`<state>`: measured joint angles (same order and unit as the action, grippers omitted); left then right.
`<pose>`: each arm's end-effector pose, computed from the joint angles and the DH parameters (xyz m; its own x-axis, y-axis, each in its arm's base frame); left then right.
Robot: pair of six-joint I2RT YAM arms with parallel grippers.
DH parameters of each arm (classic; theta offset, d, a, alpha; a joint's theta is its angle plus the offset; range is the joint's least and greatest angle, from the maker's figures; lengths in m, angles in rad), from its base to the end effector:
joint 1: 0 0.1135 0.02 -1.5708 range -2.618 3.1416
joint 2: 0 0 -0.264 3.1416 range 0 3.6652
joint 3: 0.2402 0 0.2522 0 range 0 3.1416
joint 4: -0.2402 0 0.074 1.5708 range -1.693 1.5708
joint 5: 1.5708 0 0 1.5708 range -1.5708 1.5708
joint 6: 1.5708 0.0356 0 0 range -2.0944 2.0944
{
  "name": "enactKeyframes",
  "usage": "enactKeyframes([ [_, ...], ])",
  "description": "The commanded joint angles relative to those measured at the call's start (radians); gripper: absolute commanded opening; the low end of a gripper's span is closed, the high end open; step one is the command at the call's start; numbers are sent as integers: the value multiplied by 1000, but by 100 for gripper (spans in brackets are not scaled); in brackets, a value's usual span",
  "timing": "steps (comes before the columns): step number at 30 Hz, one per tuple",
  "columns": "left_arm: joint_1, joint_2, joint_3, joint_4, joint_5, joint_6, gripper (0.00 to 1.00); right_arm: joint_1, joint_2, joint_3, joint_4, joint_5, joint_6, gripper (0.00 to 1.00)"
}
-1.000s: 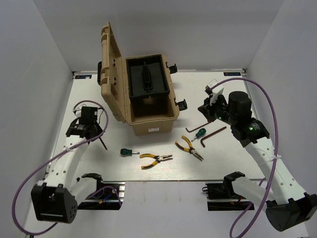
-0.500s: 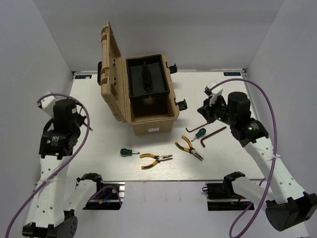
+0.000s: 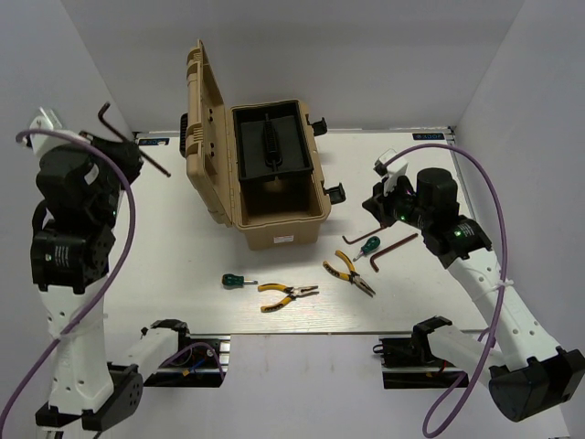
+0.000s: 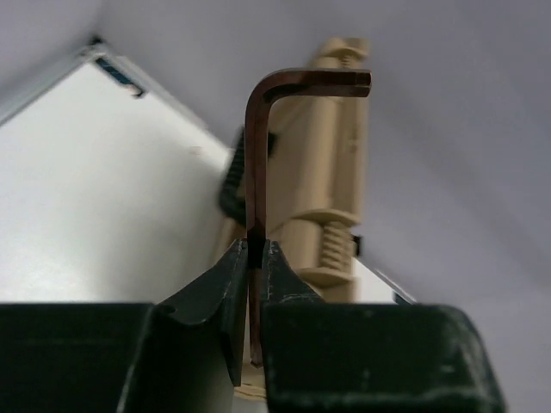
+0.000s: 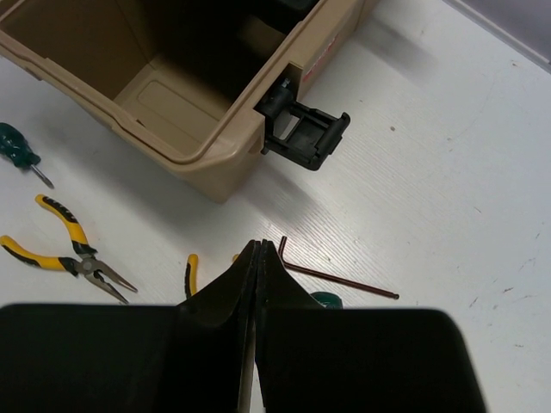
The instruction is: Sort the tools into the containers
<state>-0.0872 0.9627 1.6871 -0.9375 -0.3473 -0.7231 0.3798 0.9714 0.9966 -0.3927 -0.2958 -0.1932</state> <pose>0.1185 0.0018 0.5147 0.0071 -0.6252 -0.7804 -0.3265 0.7362 -0.5928 0.1961 0.0894 0.3588 -0.2109 -0.2819 -0.9360 -0.6600 0.7473 -0.0764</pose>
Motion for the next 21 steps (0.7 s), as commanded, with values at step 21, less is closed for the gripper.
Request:
enactKeyframes([
  [21,-114,551,460,453,921,56,0,-2,32,-19,23,-8,-14,0],
])
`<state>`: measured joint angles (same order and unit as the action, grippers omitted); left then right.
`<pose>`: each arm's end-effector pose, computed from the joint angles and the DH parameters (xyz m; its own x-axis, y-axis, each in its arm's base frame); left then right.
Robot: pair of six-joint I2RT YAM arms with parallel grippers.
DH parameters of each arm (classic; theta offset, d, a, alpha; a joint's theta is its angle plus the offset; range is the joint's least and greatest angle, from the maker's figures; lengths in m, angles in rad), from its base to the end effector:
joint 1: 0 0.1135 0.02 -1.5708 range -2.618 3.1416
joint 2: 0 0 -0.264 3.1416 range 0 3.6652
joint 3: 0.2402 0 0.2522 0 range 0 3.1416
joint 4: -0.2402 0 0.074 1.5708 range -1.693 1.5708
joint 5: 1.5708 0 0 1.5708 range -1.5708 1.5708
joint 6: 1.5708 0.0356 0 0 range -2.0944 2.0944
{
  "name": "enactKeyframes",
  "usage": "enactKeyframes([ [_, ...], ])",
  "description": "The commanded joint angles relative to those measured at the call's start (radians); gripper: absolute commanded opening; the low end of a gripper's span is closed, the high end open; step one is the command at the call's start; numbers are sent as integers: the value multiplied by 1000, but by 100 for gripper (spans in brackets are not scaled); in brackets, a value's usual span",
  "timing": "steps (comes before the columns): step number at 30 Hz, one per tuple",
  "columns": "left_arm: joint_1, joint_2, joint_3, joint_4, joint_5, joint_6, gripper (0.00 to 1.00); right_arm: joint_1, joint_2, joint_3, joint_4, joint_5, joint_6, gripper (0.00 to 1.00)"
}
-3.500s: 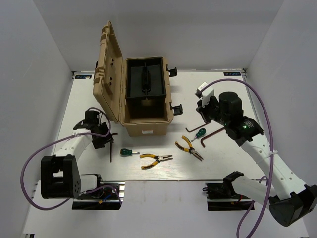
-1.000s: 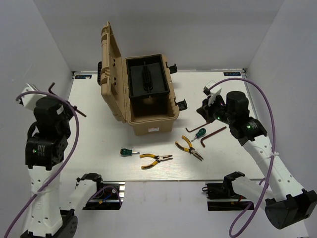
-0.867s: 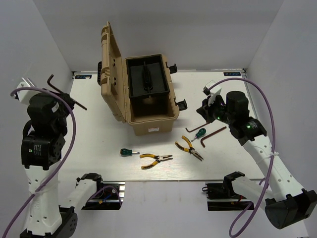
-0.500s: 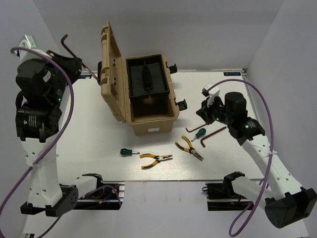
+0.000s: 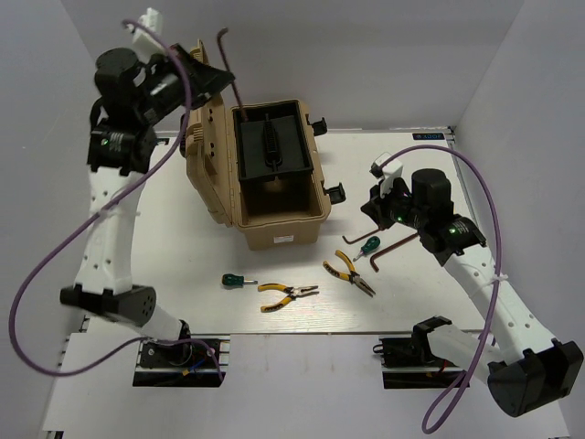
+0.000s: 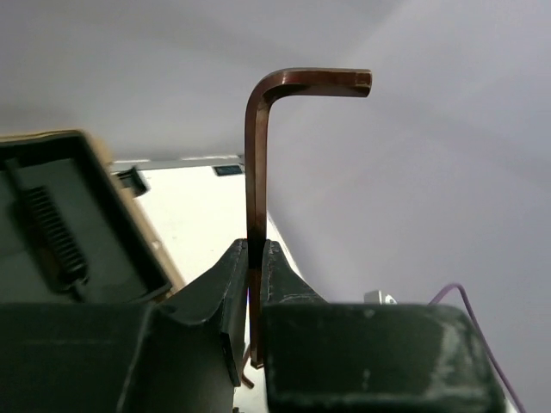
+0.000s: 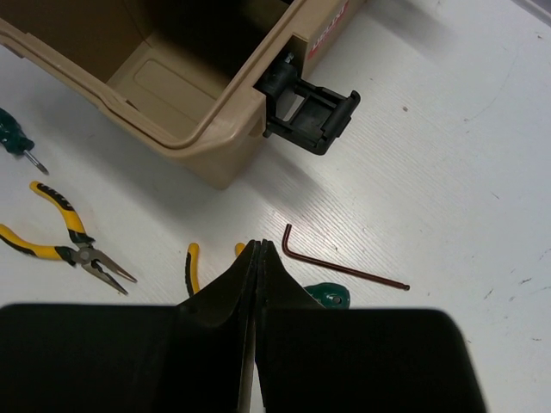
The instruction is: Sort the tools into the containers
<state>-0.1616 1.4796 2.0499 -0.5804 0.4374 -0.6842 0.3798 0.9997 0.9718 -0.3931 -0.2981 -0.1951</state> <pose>0.2700 -0.0593 0.5581 -0.3641 -0.5208 -0.7722 0.4306 0.6410 -0.6353 0.2027 0.0922 0.3446 -0.2554 -0.3015 -0.9186 -0.6655 0.7441 -0.0592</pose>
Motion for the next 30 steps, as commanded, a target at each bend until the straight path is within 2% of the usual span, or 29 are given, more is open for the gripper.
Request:
enactKeyframes([
  [1,-52,60,122,84,136,26,0,-4,5,5,20,-4,-12,0],
  [6,-150,178,237,-7,51,110,0,-4,-1,-8,26,5,-13,0],
  [14,-334,324,341,-150,-184,236,0,-7,-15,-24,33,10,-12,0],
  [22,-547,427,394,-246,-541,386,0,-9,-30,-61,39,20,-14,0],
  [25,-590,445,394,-259,-716,428,0,-13,-36,-70,37,20,-13,0],
  [30,-625,485,394,-277,-923,483,0,-19,-41,-76,39,20,-9,0],
])
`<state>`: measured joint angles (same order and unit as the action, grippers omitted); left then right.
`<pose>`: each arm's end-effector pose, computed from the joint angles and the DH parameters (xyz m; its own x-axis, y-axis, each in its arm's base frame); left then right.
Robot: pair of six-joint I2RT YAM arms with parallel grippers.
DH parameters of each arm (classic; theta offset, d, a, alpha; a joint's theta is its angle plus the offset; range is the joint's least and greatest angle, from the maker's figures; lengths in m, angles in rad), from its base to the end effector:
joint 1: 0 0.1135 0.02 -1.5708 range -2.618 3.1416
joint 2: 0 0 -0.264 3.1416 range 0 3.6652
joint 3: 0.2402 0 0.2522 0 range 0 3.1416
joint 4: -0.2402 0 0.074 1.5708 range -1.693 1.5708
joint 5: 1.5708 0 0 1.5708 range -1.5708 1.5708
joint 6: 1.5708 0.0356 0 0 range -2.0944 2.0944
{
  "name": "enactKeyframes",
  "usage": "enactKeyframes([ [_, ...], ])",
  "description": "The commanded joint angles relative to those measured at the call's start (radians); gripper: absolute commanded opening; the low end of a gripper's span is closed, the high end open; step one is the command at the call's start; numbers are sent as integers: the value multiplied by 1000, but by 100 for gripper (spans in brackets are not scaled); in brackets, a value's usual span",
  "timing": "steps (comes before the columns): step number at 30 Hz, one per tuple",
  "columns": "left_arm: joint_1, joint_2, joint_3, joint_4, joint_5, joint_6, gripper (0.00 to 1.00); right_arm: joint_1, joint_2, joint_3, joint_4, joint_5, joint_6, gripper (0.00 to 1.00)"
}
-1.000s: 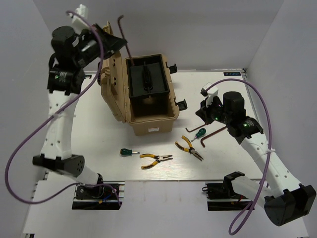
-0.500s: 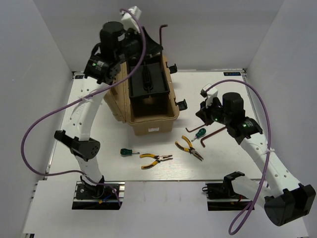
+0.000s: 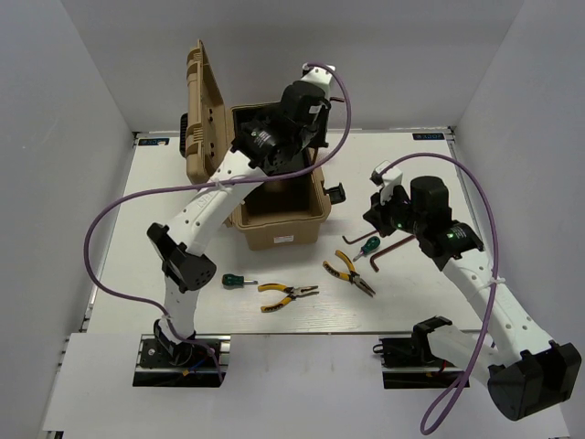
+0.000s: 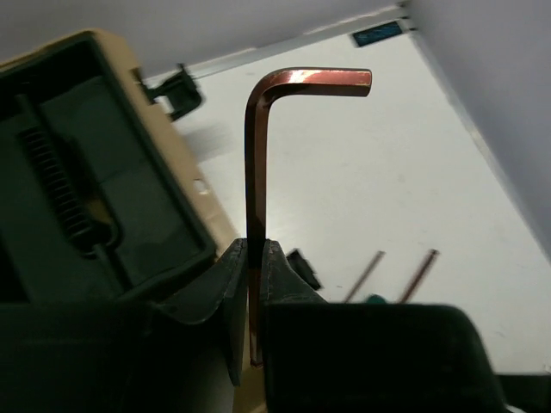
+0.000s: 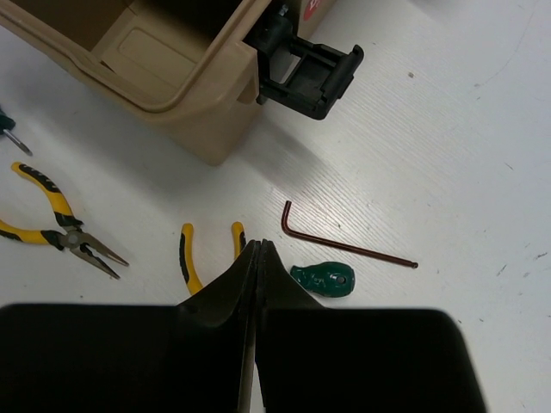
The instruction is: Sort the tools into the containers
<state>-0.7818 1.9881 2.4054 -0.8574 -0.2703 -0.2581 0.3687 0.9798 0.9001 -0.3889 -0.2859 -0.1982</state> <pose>0.3080 -0.2924 0.4628 -0.4219 0.0722 -0.9038 0.4136 0.9024 -0.1209 0.2001 0.0881 0.3242 -0.2987 -0.3179 -0.8998 -0.6521 0.7565 -0.0508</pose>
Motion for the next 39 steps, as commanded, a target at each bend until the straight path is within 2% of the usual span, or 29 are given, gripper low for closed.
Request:
enactKeyframes([
  [1,-16,-8,38,0,-268,83,0,-7,-26,-4,38,10,-6,0],
  [13,-16,66,-8,43,-624,103,0,-27,-52,-27,31,5,2,0],
  [17,6,75,-41,113,-713,103,0,-34,-70,-36,27,1,3,0],
  [20,15,87,-63,178,-774,157,0,-36,-76,-43,22,-1,5,0],
  [26,78,118,-111,132,-796,105,0,-48,-98,-50,13,-6,11,0],
  [33,171,172,-144,100,-751,49,0,-65,-128,-78,4,-29,26,0],
  [39,202,221,-155,77,-707,14,0,-79,-136,-81,-7,-38,34,0],
])
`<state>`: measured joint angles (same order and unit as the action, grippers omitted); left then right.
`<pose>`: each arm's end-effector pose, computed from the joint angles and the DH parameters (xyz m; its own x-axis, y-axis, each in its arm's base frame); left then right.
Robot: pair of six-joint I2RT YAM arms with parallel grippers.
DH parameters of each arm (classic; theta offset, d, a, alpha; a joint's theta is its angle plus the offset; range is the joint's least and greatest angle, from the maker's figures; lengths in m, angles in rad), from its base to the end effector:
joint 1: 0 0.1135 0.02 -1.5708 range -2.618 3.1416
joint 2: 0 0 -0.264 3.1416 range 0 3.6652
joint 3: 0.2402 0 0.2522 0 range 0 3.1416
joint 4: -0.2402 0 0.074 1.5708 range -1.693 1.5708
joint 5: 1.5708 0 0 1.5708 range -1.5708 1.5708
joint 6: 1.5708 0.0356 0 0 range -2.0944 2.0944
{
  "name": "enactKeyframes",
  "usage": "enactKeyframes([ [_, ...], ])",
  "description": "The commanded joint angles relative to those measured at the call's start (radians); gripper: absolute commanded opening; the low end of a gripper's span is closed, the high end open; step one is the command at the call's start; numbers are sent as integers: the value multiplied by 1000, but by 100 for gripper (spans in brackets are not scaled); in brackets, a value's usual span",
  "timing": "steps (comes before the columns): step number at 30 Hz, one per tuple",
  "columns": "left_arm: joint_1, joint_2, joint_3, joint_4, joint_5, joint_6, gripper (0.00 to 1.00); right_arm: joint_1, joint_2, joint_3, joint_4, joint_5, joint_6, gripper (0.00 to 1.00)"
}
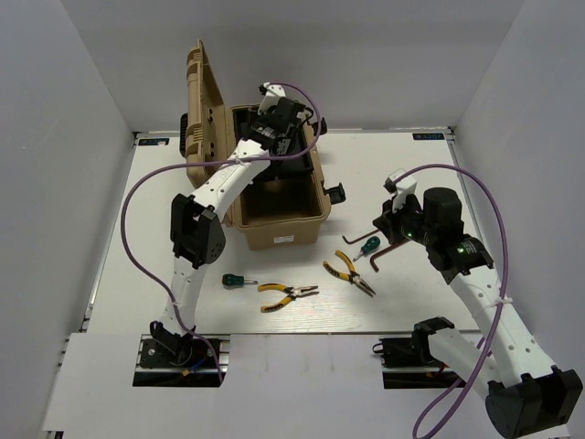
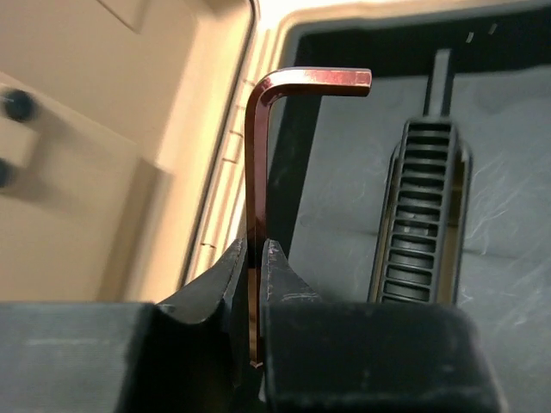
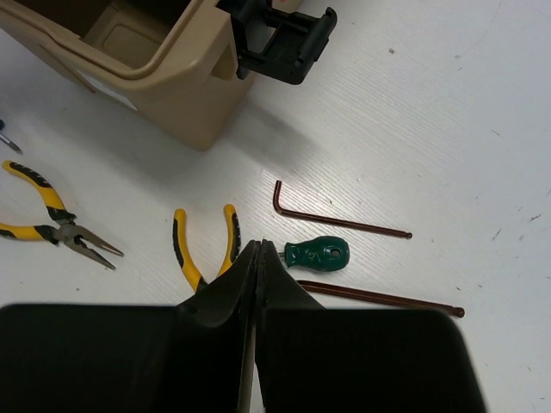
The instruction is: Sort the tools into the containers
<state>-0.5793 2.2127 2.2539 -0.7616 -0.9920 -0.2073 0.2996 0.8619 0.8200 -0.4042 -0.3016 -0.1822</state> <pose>0.4269 -0.2436 0.3333 -0.4935 0.1883 -0.8491 -0.3358 0.8593 0.3857 0.1811 0.0670 0.3170 -0.3080 -0.2762 -0.9104 -0.6036 0.7964 -0.0374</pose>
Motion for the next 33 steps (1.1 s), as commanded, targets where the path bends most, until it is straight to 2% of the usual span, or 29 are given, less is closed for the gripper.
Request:
enactKeyframes([
  [1,-1,-4,-4,-28,33,-37,1,-13,-20,-1,10,-24,20,0],
  [3,-1,7,-4,-45,44,-56,14,-14,-17,1,7,-31,24,0],
  [4,9,16,-4,-57,44,-66,23,-19,-11,1,11,-37,27,0],
  [6,9,16,-14,-58,53,-66,33,-20,-11,2,7,-39,30,0],
  [7,9,16,-14,-67,53,-66,44,-24,-9,2,7,-41,27,0],
  [8,9,16,-14,-67,64,-76,48,-28,-9,4,5,-45,27,0],
  [14,29,7,-14,-85,73,-86,62,-34,-8,5,-5,-48,27,0],
  [17,29,-22,-14,-74,105,-86,62,-36,-4,1,-4,-44,20,0],
  [21,7,-83,-37,2,190,-12,62,-36,11,1,1,-36,20,0],
  [22,7,-96,-59,2,213,-12,60,-39,11,1,1,-37,21,0],
  [26,7,-133,-115,-21,280,-38,39,-43,16,7,-2,-39,21,0],
  [27,7,-163,-170,-21,280,-38,19,-45,17,5,-4,-37,23,0],
  [29,7,-211,-238,39,341,-38,5,-48,17,8,-5,-34,21,0],
  [30,-2,-235,-293,59,361,-38,0,-50,17,7,-5,-36,21,0],
  [33,-2,-330,-338,105,444,-27,0,-51,26,8,-8,-39,20,0],
])
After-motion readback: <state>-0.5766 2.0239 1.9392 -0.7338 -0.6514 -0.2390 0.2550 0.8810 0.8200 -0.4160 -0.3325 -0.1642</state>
